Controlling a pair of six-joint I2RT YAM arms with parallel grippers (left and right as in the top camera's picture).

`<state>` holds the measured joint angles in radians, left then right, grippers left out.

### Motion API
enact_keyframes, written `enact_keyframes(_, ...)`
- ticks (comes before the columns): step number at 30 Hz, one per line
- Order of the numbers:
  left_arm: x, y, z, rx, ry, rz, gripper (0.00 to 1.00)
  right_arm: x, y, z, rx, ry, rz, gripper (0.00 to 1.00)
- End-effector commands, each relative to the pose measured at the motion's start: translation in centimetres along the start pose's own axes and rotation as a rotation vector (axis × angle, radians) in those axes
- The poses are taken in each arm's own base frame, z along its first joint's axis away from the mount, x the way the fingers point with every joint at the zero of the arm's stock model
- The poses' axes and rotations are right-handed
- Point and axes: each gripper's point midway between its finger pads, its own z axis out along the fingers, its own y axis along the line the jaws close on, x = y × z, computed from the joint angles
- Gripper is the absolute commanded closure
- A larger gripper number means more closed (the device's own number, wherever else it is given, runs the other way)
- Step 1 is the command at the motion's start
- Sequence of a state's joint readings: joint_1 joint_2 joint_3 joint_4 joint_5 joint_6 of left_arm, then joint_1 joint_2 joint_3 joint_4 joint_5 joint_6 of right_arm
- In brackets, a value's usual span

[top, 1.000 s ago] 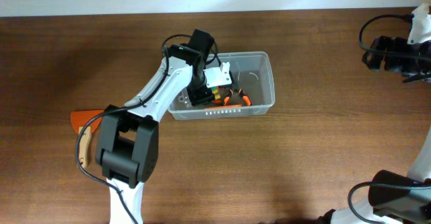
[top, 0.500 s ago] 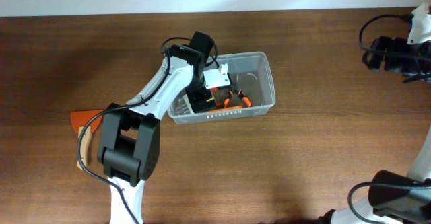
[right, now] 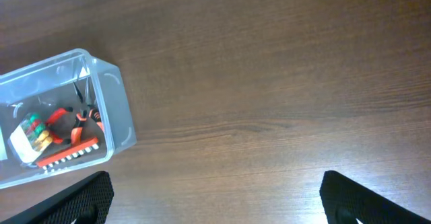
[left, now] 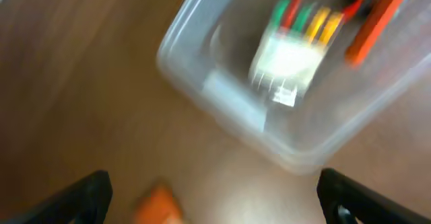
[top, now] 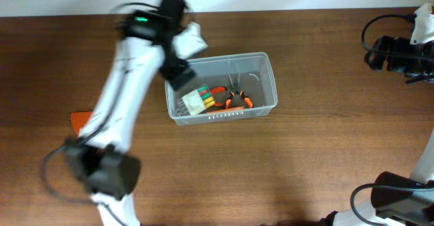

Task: Pack container
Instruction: 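Move the left gripper to the scraper handle and grasp it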

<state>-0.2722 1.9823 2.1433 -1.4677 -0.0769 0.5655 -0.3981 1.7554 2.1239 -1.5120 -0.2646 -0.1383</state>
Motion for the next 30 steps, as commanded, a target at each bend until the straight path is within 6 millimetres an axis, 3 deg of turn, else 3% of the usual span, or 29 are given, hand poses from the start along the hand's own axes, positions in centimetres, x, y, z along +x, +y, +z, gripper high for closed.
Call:
enact_keyframes(1,6.5,3.5,-7.6,-0.093,-0.042,-0.356,0.01,0.0,0.5,0.3,-0.02,0.005,-0.006,0.02)
enact_keyframes(7,14.2,3.9,-14.1,-0.1,-0.146,-0.634,0.01,0.0,0.5,0.3,-0.02,0.005,-0.006,0.01)
enact_keyframes(10,16.7,2.7,-15.5,-0.134,-0.167,-0.681,0.01,0.0,0.5,0.3,-0.021,0.005,-0.006,0.01)
enact_keyframes(13,18.7,0.4,-15.3,-0.139,-0.165,-0.704,0.01,0.0,0.5,0.3,-0.021,0.005,-0.005,0.01)
enact_keyframes(17,20.6,-2.1,-12.6,-0.138,-0.161,-0.72,0.01,0.0,0.5,0.3,-0.02,0.005,-0.006,0.01)
enact_keyframes(18,21.2,-2.4,-11.5,-0.137,-0.153,-0.732,0.01,0.0,0.5,0.3,-0.02,0.005,-0.006,0.01)
enact_keyframes(19,22.3,-2.5,-9.2,-0.133,-0.13,-0.784,0.01,0.0,0.5,0.3,-0.02,0.005,-0.006,0.01)
enact_keyframes(25,25.8,0.6,-1.8,-0.101,-0.039,-0.973,0.01,0.0,0.4,0.3,-0.02,0.005,-0.006,0.01)
enact_keyframes(30,27.6,4.0,3.0,-0.074,0.034,-0.983,0.01,0.0,0.4,0.3,-0.02,0.004,-0.006,0.01)
